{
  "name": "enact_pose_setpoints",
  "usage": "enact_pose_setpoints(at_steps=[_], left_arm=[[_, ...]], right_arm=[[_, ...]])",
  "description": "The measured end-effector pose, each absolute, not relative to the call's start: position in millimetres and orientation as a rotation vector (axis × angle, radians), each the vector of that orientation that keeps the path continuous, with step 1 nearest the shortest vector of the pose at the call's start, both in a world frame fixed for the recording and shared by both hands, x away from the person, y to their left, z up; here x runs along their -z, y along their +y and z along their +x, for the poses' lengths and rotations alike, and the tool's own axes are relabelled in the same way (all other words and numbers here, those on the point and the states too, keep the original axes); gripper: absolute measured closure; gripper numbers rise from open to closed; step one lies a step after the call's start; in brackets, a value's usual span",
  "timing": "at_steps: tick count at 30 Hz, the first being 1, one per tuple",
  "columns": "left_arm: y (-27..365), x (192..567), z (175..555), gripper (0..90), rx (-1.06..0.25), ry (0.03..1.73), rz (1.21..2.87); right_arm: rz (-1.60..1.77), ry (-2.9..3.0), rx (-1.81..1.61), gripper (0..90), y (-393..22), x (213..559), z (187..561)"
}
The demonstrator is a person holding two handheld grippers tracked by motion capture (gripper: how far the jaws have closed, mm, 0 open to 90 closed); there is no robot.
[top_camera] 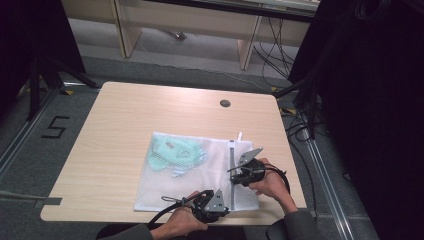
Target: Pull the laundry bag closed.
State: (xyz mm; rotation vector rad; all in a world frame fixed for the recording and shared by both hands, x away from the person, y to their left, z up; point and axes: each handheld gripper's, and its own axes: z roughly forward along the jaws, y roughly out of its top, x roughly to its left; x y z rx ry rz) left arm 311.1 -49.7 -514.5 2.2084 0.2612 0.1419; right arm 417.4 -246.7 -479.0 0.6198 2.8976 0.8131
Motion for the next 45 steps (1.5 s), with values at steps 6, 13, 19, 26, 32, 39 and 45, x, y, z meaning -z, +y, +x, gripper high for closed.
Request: enact_pose_setpoints(at_steps=[6,13,19,26,32,39,45], left_arm=[[-49.0,514.2,311.8,88.4,-0.143,0.266,2.205],[-48.4,513.5,311.9,88.4,-0.138,0.265,2.206],[-47.0,512.6,312.3,88.4,-0.143,0.270,2.198],[-46.3,513.0,312.1,88.5,-0.137,0.281,2.191],[-46.0,512.5,312.4,88.5,-0.127,0.283,2.187],[-45.1,511.6,312.8,88.5,-0.143,0.287,2.181],[-45.5,511.9,312.9,88.4,-0.138,0.292,2.176]], right_arm=[[0.618,2.892,-0.812,86.3,-246.3,478.3,419.7],[0.617,2.889,-0.813,86.3,-246.2,478.1,422.9],[0.627,2.883,-0.819,86.3,-247.2,478.1,425.7],[0.623,2.881,-0.833,86.3,-247.4,477.8,428.4],[0.635,2.881,-0.831,86.3,-247.1,477.7,432.2],[0.639,2.868,-0.832,86.3,-247.6,475.8,436.4],[0.636,2.864,-0.831,86.3,-247.0,475.5,439.5]])
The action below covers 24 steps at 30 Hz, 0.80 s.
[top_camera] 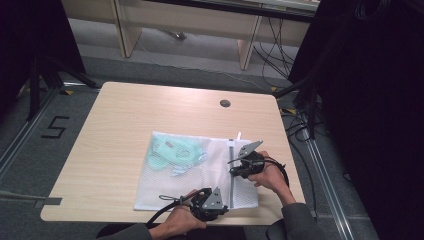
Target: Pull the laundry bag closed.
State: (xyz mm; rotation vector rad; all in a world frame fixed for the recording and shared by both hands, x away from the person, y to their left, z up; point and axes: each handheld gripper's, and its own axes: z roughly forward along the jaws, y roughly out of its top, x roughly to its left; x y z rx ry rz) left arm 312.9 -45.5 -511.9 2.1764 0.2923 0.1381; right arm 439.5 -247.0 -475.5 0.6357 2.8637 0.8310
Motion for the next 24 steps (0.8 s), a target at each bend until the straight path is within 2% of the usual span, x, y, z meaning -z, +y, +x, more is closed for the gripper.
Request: enact_pose_setpoints(at_steps=[24], left_arm=[[-44.7,511.6,312.5,88.6,-0.137,0.281,2.183]], right_arm=[[0.616,2.852,-0.831,86.3,-247.0,475.5,450.6]])
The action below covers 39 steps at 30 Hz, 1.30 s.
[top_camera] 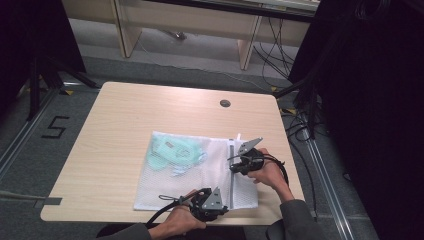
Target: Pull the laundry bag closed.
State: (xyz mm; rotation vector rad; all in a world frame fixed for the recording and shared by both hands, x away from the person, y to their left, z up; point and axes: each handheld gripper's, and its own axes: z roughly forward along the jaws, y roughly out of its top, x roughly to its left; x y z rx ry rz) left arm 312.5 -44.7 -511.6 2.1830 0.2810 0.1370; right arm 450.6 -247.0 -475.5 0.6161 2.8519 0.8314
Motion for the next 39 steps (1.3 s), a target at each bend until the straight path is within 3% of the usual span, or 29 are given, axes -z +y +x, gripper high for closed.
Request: enact_pose_setpoints(at_steps=[39], left_arm=[[-41.7,507.9,314.5,88.5,-0.116,0.281,2.179]], right_arm=[[0.698,2.816,-0.816,86.3,-244.4,479.4,464.5]])
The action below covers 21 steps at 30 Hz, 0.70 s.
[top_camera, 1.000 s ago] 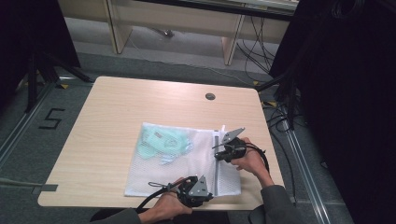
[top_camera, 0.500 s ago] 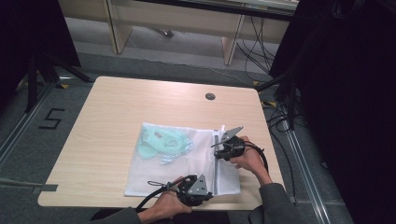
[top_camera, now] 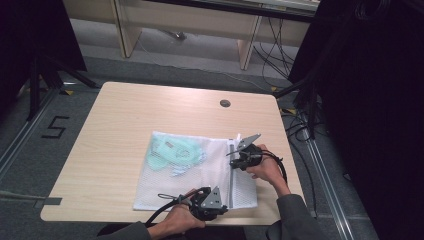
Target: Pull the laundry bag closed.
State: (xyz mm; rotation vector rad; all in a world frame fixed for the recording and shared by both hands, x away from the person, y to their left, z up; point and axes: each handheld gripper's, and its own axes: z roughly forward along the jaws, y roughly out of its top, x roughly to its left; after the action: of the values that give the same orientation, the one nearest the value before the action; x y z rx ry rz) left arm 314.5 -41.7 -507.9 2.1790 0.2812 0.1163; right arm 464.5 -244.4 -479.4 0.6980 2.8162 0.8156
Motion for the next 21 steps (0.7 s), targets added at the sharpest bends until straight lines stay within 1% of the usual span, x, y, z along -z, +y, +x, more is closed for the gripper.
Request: enact_pose_setpoints(at_steps=[5,6,11,15,21], left_arm=[[-42.1,507.5,313.5,88.6,-0.118,0.272,2.181],[-41.4,507.0,314.2,88.5,-0.135,0.258,2.198],[-41.1,507.0,313.9,88.5,-0.120,0.268,2.186],[-41.2,506.6,313.5,88.5,-0.132,0.266,2.186],[-40.7,507.6,313.1,88.5,-0.115,0.279,2.182]], right_arm=[[0.694,2.805,-0.808,86.3,-243.5,478.9,466.4],[0.686,2.799,-0.815,86.3,-244.7,479.2,468.3],[0.684,2.804,-0.792,86.3,-244.5,477.9,470.8],[0.713,2.802,-0.777,86.3,-244.5,478.0,473.0],[0.714,2.778,-0.813,86.3,-246.0,479.8,477.7]])
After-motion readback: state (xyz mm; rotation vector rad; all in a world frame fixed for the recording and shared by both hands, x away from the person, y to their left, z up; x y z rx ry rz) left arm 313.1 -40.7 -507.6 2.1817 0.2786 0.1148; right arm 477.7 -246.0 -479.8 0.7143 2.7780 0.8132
